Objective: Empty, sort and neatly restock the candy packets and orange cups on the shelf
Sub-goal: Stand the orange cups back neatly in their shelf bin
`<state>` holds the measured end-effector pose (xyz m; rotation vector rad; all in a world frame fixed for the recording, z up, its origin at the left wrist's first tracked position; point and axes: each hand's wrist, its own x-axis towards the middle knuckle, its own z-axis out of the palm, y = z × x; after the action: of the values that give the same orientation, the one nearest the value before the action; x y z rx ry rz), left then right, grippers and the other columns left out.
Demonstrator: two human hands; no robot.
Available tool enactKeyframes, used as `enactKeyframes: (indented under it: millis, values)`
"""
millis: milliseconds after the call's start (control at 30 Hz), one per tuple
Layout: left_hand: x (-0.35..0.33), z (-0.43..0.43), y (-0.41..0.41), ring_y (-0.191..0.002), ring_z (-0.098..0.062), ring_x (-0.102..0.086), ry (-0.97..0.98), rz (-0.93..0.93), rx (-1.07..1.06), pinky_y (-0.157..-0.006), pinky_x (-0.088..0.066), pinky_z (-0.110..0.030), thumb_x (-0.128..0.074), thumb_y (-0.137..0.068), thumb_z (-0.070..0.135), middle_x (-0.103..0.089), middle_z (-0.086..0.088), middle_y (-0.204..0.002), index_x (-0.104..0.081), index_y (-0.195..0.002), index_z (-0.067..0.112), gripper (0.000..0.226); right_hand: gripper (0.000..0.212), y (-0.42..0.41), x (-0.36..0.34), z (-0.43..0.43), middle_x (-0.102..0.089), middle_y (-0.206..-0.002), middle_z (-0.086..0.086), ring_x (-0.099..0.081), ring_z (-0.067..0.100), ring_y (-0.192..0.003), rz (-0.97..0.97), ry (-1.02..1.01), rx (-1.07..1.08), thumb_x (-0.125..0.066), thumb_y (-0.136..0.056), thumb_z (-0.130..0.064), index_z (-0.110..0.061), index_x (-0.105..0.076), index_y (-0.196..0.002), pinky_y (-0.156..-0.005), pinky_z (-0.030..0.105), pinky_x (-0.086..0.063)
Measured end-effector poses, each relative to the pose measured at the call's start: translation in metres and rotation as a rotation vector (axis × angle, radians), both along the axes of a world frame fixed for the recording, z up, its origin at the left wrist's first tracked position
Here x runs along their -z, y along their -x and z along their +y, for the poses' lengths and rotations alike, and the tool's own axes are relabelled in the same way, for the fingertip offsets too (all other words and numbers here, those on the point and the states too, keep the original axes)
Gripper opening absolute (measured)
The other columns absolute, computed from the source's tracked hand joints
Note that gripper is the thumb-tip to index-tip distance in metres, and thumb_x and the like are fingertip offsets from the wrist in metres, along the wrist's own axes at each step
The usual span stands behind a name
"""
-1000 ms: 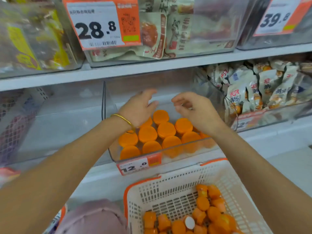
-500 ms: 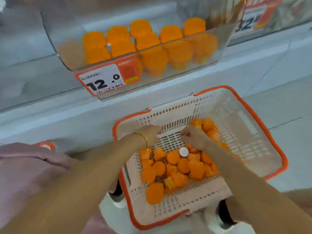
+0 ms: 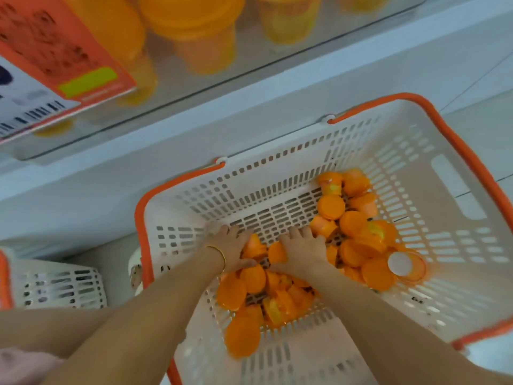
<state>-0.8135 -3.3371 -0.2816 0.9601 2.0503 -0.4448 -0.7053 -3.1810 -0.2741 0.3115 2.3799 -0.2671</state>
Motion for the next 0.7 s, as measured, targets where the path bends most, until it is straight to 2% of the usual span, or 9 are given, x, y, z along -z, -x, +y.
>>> enactKeyframes:
  millis: [100, 200, 300, 367, 400, 467, 533, 633, 700]
  values:
    - [0.006, 0.006, 0.004, -0.136, -0.032, -0.018, -0.012, -0.042, -0.045, -0.106, -0.032, -0.048, -0.046, -0.079, 0.072, -0.016, -0.007, -0.152, -0.009, -0.148, 0.032, 0.088, 0.084, 0.009, 0.003, -0.005, -0.029, -0.149, 0.01, -0.023, 0.038, -0.137, -0.056, -0.042, 0.006, -0.05, -0.077, -0.074, -0.023, -0.034, -0.141, -0.097, 0.052, -0.036]
    - [0.01, 0.008, 0.008, -0.127, -0.031, -0.028, -0.061, -0.076, -0.16, -0.102, -0.035, -0.043, -0.051, -0.077, 0.071, -0.029, -0.007, -0.143, -0.024, -0.143, 0.029, 0.082, 0.078, 0.013, 0.001, -0.005, -0.033, -0.145, 0.01, -0.026, 0.037, -0.134, -0.065, -0.001, 0.031, -0.055, -0.079, -0.067, -0.018, -0.038, -0.138, -0.097, 0.052, -0.037]
    - [0.012, 0.011, 0.011, -0.108, -0.026, -0.041, -0.15, -0.102, -0.326, -0.091, -0.04, -0.039, -0.055, -0.077, 0.064, -0.043, -0.007, -0.125, -0.043, -0.122, 0.025, 0.061, 0.072, 0.012, 0.0, -0.002, -0.035, -0.142, 0.008, -0.027, 0.035, -0.133, -0.014, 0.078, 0.088, -0.059, -0.078, -0.06, -0.016, -0.043, -0.134, -0.099, 0.053, -0.035]
    - [0.008, 0.013, 0.01, -0.097, -0.022, -0.045, -0.191, -0.12, -0.419, -0.085, -0.043, -0.038, -0.056, -0.078, 0.06, -0.049, -0.006, -0.112, -0.046, -0.103, 0.026, 0.044, 0.069, 0.009, -0.004, 0.0, -0.035, -0.139, 0.006, -0.026, 0.033, -0.131, 0.042, 0.136, 0.133, -0.061, -0.076, -0.057, -0.016, -0.046, -0.13, -0.099, 0.052, -0.036]
    - [0.005, 0.015, 0.01, -0.093, -0.021, -0.047, -0.209, -0.138, -0.474, -0.084, -0.045, -0.038, -0.056, -0.078, 0.059, -0.051, -0.006, -0.108, -0.046, -0.099, 0.025, 0.041, 0.068, 0.007, -0.006, 0.002, -0.035, -0.137, 0.006, -0.027, 0.032, -0.13, 0.067, 0.166, 0.162, -0.062, -0.075, -0.055, -0.015, -0.047, -0.128, -0.098, 0.052, -0.037]
    - [-0.007, 0.018, 0.01, -0.098, -0.021, -0.051, -0.26, -0.209, -0.633, -0.086, -0.048, -0.038, -0.056, -0.081, 0.058, -0.052, -0.004, -0.112, -0.048, -0.11, 0.021, 0.047, 0.065, 0.002, -0.011, 0.008, -0.035, -0.136, 0.005, -0.028, 0.031, -0.128, 0.091, 0.224, 0.217, -0.064, -0.075, -0.052, -0.014, -0.048, -0.125, -0.096, 0.049, -0.038]
    - [-0.025, 0.021, 0.01, -0.11, -0.022, -0.05, -0.299, -0.311, -0.851, -0.089, -0.05, -0.039, -0.056, -0.086, 0.053, -0.047, -0.003, -0.126, -0.043, -0.129, 0.019, 0.057, 0.058, -0.003, -0.015, 0.015, -0.038, -0.131, 0.005, -0.031, 0.03, -0.124, 0.147, 0.308, 0.308, -0.065, -0.077, -0.049, -0.013, -0.05, -0.118, -0.094, 0.044, -0.039]
    - [-0.06, 0.025, 0.01, -0.113, -0.026, -0.05, -0.313, -0.429, -1.11, -0.088, -0.052, -0.044, -0.054, -0.087, 0.052, -0.044, -0.006, -0.135, -0.034, -0.14, 0.023, 0.063, 0.035, -0.011, -0.039, 0.027, -0.044, -0.091, 0.004, -0.045, 0.027, -0.093, 0.271, 0.556, 0.637, -0.068, -0.082, -0.042, -0.013, -0.048, -0.089, -0.076, 0.035, -0.038]
    - [-0.086, 0.03, 0.009, -0.114, -0.028, -0.05, -0.34, -0.495, -1.179, -0.087, -0.052, -0.044, -0.053, -0.088, 0.053, -0.046, -0.006, -0.134, -0.034, -0.14, 0.027, 0.061, 0.025, -0.013, -0.06, 0.039, -0.044, -0.074, 0.001, -0.049, 0.026, -0.084, 0.235, 0.832, 0.964, -0.062, -0.088, -0.039, -0.019, -0.047, -0.092, -0.076, 0.035, -0.043]
